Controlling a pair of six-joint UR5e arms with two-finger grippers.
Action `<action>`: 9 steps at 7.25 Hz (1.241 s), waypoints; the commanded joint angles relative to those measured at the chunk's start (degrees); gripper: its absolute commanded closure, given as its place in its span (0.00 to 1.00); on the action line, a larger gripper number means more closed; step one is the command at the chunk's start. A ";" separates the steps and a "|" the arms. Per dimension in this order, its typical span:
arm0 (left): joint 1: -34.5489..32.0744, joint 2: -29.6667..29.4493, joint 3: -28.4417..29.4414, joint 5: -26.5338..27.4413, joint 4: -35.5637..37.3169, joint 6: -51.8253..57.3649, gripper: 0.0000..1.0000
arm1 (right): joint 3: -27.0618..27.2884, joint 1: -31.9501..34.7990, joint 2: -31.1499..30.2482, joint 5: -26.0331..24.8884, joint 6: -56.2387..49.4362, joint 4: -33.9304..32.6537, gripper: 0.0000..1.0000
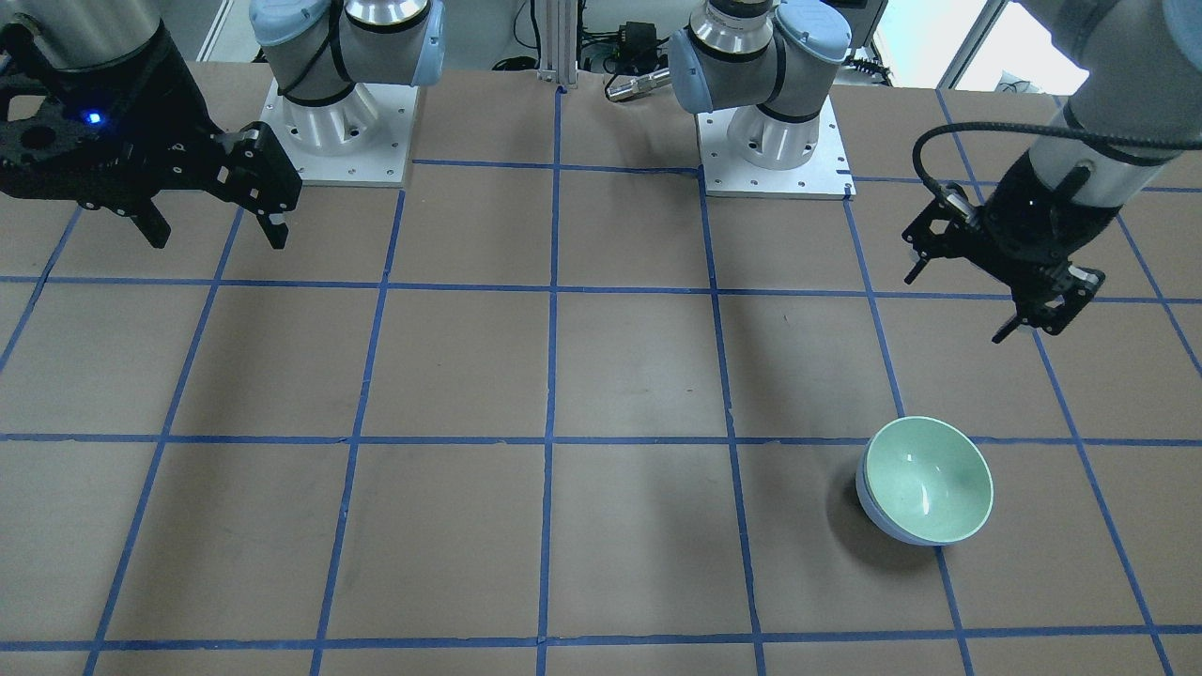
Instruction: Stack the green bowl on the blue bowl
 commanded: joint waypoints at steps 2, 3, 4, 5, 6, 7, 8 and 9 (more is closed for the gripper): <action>-9.75 1.61 3.78 0.05 -7.02 -35.86 0.00 | 0.00 0.00 -0.05 0.03 0.01 0.00 0.00; -11.78 2.39 3.52 0.05 -8.15 -46.62 0.00 | 0.00 0.00 -0.05 0.03 0.01 0.00 0.00; -12.58 2.66 3.43 -0.13 -8.17 -56.74 0.00 | 0.00 0.00 0.04 0.03 0.01 0.00 0.00; -12.68 3.10 3.17 -0.13 -8.34 -59.28 0.00 | 0.00 0.00 -0.05 -0.06 0.01 0.00 0.00; -12.68 3.10 3.17 0.04 -8.25 -59.39 0.00 | 0.00 0.00 -0.05 0.03 0.01 0.00 0.00; -12.42 3.01 3.25 -0.30 -8.25 -59.04 0.00 | 0.00 0.00 -0.05 -0.06 0.01 0.00 0.00; -12.41 3.10 3.17 -0.31 -8.17 -58.78 0.00 | 0.00 0.00 -0.05 0.03 0.01 0.00 0.00; -12.41 3.10 3.08 -0.22 -8.17 -58.77 0.00 | 0.00 0.00 0.04 0.03 0.01 0.00 0.00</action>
